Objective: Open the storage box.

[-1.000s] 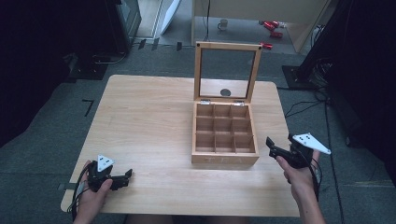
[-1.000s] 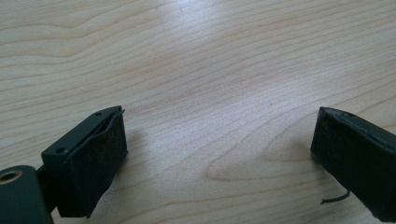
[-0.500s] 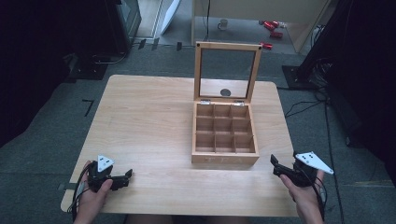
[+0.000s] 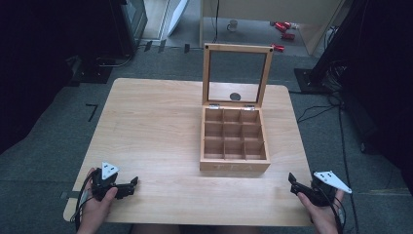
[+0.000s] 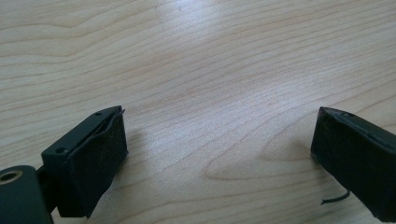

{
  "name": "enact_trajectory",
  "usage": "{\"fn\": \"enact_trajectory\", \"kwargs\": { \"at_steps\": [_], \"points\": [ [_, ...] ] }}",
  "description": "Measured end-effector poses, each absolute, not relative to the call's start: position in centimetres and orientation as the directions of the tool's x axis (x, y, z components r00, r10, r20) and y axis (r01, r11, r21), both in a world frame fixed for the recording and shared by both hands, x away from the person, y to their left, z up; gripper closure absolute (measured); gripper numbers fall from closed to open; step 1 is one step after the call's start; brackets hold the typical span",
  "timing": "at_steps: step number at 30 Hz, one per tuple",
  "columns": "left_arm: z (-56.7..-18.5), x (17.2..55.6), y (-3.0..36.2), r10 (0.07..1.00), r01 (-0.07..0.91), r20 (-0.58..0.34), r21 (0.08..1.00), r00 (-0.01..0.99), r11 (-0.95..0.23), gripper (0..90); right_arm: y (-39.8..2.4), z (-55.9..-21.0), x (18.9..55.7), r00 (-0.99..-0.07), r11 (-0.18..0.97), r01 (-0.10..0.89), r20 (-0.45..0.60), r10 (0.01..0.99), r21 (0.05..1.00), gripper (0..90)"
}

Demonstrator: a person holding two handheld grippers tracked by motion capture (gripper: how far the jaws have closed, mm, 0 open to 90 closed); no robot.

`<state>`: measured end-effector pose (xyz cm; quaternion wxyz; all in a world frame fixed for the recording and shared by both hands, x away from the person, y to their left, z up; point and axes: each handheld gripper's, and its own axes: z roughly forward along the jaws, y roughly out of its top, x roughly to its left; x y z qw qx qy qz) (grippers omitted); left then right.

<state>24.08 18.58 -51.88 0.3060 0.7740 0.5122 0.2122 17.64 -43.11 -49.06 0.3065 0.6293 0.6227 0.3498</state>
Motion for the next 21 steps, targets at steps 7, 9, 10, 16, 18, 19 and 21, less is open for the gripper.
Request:
{"fn": "enact_trajectory", "kwargs": {
  "at_steps": [7,9,10,16,18,19,21],
  "points": [
    [-51.9,24.1,18.6,0.923,0.663,0.015,0.691,0.385,-0.288,3.8,-43.5,-50.6,17.4,-0.003,-0.022,0.609,0.030,1.000,0.793,12.1],
    [-51.9,24.1,18.6,0.923,0.663,0.015,0.691,0.385,-0.288,3.8,-43.5,-51.0,17.3,-0.001,-0.026,0.619,0.034,0.999,0.785,12.1],
    [-51.9,24.1,18.6,0.923,0.663,0.015,0.691,0.385,-0.288,3.8,-43.5,-51.2,17.3,-0.001,-0.024,0.624,0.032,0.999,0.781,12.2],
    [-51.9,24.1,18.6,0.923,0.663,0.015,0.691,0.385,-0.288,3.8,-43.2,-52.2,17.4,-0.007,-0.013,0.654,0.024,1.000,0.757,12.2],
    [-51.9,24.1,18.6,0.923,0.663,0.015,0.691,0.385,-0.288,3.8,-43.1,-52.2,17.4,-0.009,-0.007,0.656,0.017,1.000,0.755,12.2],
    [-51.9,24.0,18.6,0.923,0.663,0.015,0.691,0.385,-0.288,3.8,-43.1,-52.3,17.4,-0.004,-0.009,0.663,0.016,1.000,0.748,12.2],
    [-51.9,24.0,18.6,0.923,0.663,0.015,0.691,0.385,-0.288,3.8,-43.1,-52.5,17.6,-0.011,-0.003,0.679,0.014,1.000,0.735,12.0]
  ]
}}
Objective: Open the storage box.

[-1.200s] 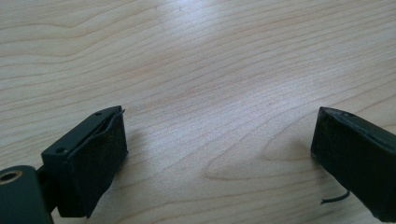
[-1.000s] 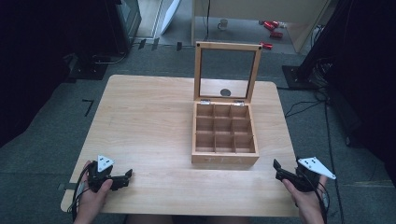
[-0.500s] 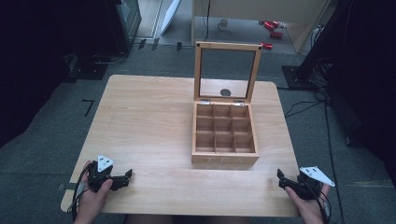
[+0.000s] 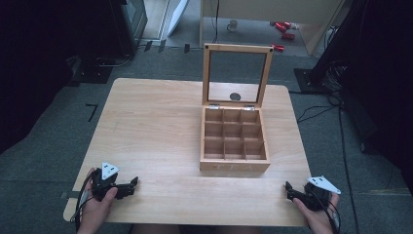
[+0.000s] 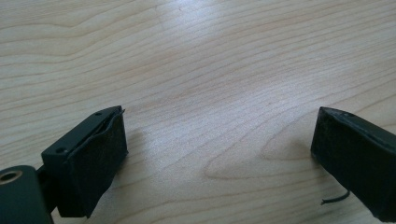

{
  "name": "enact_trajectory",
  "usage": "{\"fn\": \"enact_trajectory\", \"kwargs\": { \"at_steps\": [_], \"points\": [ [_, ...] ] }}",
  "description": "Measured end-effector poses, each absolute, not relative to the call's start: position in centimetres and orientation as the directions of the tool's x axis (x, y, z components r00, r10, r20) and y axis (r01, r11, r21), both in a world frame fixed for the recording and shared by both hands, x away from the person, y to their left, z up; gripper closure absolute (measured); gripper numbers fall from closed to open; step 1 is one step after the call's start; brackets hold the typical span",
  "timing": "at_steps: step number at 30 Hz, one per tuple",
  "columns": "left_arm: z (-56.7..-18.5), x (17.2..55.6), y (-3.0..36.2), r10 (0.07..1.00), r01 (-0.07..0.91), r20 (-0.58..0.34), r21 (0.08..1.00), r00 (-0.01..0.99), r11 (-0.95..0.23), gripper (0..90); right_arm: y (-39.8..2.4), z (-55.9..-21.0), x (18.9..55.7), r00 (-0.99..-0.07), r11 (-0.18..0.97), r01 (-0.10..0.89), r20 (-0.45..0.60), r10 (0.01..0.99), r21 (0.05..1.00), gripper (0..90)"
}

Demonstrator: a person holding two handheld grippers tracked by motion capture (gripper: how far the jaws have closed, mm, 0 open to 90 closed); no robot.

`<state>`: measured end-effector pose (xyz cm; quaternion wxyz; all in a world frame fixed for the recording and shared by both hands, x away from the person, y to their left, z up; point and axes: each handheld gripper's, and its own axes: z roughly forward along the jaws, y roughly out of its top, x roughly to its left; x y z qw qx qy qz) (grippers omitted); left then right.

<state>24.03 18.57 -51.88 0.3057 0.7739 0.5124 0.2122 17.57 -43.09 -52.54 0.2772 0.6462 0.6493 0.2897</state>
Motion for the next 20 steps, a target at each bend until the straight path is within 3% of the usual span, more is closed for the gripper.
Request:
{"fn": "enact_trajectory", "kwargs": {
  "at_steps": [20],
  "points": [
    [-51.87,24.03,18.61,0.922,0.663,0.013,0.692,0.387,-0.288,3.8,-43.23,-52.56,17.62,-0.011,-0.014,0.682,0.029,1.000,0.731,12.6]
  ]
}}
